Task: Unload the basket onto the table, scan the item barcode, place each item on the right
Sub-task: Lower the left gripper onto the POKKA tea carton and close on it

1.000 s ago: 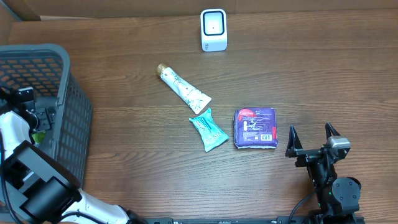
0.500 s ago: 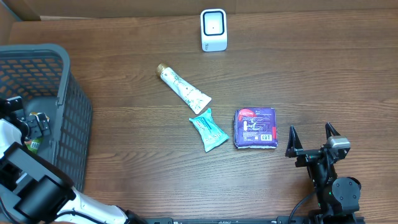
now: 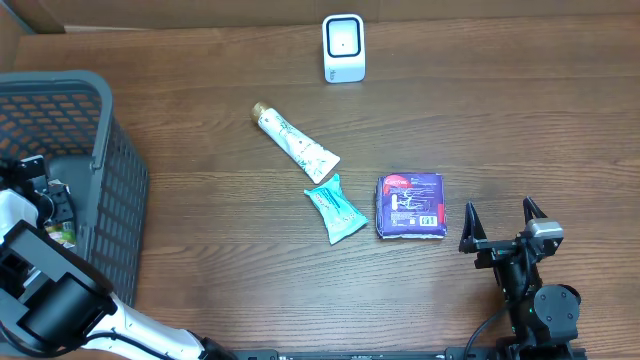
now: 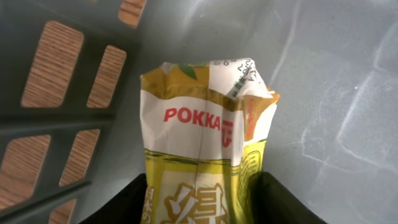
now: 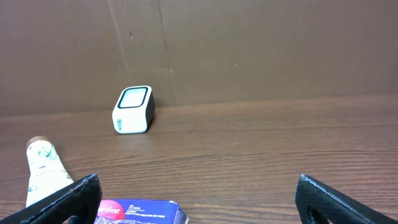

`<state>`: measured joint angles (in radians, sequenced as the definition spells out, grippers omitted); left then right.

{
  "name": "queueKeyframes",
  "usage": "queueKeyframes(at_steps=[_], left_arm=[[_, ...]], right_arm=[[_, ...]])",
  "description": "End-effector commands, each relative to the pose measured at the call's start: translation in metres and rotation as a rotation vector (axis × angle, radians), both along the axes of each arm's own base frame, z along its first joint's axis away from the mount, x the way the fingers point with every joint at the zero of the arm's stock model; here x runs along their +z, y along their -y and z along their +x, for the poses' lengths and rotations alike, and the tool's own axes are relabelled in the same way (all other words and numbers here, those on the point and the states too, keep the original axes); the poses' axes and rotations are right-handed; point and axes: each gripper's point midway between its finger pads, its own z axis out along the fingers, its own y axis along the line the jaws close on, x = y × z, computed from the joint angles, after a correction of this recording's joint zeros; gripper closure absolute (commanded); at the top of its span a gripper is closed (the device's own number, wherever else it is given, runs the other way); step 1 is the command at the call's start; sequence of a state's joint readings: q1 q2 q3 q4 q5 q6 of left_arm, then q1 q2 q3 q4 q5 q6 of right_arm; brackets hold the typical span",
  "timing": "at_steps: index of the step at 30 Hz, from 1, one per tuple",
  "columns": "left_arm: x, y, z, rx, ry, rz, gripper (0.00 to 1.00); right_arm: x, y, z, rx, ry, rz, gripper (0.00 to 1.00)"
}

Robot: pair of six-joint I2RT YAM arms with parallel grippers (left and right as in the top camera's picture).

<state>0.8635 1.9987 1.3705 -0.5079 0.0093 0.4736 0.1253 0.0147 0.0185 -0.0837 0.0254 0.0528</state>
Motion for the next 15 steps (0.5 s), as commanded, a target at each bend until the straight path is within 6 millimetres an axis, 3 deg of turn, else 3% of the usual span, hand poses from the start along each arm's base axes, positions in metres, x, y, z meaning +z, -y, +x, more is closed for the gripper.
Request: queueKeyframes(at_steps=[1, 8, 11, 15], left_arm=[[-0.03, 0.006, -0.011, 0.038, -0.062, -0.052, 0.57], [-0.013, 0.01, 0.0, 0.101, -0.006, -0.06, 0.62], [0.013, 0.011, 0.014, 0.105, 0.043, -0.041, 0.62], [0.067, 0.017, 0.038, 0.066, 0.142, 0.006, 0.6]], right_arm=[[-0.002, -0.002, 0.0, 0.009, 0.004, 0.008, 0.0], [-0.002, -0.002, 0.0, 0.009, 0.004, 0.008, 0.0], [-0.002, -0.002, 0.0, 0.009, 0.004, 0.008, 0.0], [-0.002, -0.002, 0.0, 0.009, 0.004, 0.008, 0.0]])
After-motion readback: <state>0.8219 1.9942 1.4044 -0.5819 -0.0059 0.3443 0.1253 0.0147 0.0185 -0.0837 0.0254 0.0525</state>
